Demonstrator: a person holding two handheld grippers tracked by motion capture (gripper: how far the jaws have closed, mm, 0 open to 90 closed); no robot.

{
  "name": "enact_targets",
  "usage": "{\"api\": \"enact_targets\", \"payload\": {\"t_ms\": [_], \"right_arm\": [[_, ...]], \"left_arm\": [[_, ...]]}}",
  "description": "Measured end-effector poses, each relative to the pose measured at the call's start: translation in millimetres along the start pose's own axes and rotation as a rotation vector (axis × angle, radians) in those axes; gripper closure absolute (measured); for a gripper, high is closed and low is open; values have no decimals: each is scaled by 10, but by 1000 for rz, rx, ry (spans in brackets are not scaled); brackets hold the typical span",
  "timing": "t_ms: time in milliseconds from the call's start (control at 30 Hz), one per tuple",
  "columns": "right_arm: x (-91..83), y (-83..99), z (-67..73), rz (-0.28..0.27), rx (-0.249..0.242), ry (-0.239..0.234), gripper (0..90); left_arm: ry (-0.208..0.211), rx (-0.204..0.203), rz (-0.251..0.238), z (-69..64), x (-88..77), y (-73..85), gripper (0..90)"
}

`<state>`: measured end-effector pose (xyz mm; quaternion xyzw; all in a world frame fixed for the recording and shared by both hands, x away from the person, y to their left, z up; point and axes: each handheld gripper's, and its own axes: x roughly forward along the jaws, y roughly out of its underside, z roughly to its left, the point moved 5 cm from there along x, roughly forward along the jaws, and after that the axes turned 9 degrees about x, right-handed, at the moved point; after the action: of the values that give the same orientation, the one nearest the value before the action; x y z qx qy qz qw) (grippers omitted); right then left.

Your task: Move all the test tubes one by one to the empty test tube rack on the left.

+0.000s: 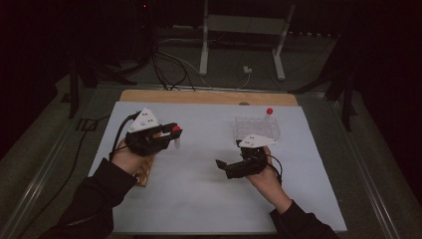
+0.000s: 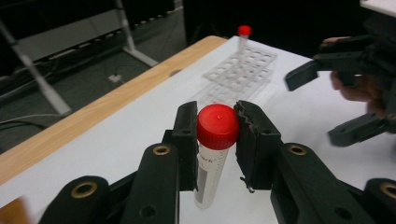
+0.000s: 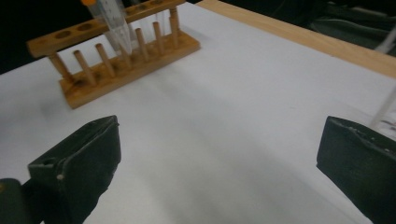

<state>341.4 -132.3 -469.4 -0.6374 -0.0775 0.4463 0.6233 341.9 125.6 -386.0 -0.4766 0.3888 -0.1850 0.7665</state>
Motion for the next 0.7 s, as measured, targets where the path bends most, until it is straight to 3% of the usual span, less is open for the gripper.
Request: {"api": "enact_targets", "payload": {"t_ms": [333, 700], "right_arm": [[-21, -9, -14, -6, -5, 5, 0], [-18, -9, -37, -4, -4, 11, 0]], "left_arm": [[-123, -51, 59, 284, -317, 320, 718], [-242, -101, 65, 521, -671, 582, 718]]}}
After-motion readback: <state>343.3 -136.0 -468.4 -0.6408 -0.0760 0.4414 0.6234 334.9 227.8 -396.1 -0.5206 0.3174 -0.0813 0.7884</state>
